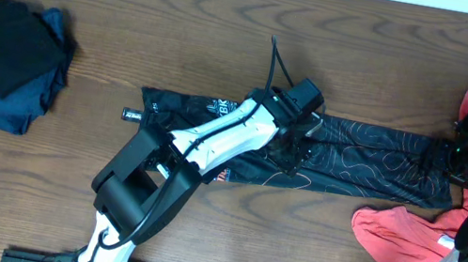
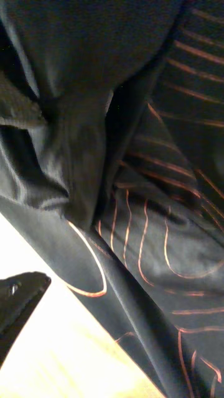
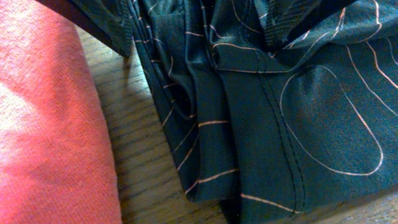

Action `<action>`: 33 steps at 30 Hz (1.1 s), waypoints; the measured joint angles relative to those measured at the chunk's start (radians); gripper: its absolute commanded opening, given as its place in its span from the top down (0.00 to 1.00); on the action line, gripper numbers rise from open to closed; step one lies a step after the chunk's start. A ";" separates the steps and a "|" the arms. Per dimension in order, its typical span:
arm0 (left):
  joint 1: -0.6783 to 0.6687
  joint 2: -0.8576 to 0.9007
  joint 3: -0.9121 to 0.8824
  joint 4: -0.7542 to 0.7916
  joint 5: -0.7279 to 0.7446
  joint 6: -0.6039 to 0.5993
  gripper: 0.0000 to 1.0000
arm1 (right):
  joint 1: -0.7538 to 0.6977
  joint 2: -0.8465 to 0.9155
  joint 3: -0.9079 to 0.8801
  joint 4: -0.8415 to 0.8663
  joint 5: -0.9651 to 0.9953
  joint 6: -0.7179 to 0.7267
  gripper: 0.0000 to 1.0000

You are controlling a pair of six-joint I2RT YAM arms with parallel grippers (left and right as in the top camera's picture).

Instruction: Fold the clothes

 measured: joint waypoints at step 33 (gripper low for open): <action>0.397 -0.320 -0.002 -0.227 -0.180 -0.003 0.08 | 0.002 0.000 -0.003 0.016 -0.071 -0.032 0.99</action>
